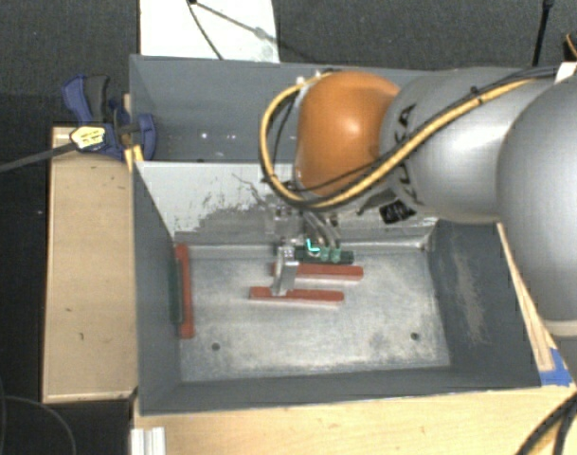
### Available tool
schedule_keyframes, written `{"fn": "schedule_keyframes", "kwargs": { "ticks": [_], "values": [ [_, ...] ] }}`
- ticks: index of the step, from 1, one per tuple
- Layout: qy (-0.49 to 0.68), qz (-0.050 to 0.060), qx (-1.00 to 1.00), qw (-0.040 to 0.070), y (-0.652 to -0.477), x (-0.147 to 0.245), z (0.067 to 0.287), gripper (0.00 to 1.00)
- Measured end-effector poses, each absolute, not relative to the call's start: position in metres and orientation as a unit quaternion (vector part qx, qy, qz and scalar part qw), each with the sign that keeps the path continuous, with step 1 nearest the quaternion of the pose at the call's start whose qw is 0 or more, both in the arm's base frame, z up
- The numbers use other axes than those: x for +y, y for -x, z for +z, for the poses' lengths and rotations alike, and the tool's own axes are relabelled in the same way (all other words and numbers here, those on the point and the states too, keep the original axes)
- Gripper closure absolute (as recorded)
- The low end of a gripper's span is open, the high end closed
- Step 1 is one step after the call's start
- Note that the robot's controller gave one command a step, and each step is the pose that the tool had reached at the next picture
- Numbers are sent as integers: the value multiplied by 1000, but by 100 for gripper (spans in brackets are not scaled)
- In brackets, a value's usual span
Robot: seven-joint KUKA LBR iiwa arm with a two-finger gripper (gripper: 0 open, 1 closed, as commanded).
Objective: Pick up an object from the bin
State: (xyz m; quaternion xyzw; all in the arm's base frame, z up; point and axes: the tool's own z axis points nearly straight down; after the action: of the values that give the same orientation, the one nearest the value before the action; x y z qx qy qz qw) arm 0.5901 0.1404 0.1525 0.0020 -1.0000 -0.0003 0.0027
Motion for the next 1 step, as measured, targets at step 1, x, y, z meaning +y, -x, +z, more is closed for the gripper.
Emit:
{"fn": "schedule_keyframes", "kwargs": {
  "ticks": [1],
  "values": [
    [-21,1,-1000,4,-550,111,72,0]
  ]
}}
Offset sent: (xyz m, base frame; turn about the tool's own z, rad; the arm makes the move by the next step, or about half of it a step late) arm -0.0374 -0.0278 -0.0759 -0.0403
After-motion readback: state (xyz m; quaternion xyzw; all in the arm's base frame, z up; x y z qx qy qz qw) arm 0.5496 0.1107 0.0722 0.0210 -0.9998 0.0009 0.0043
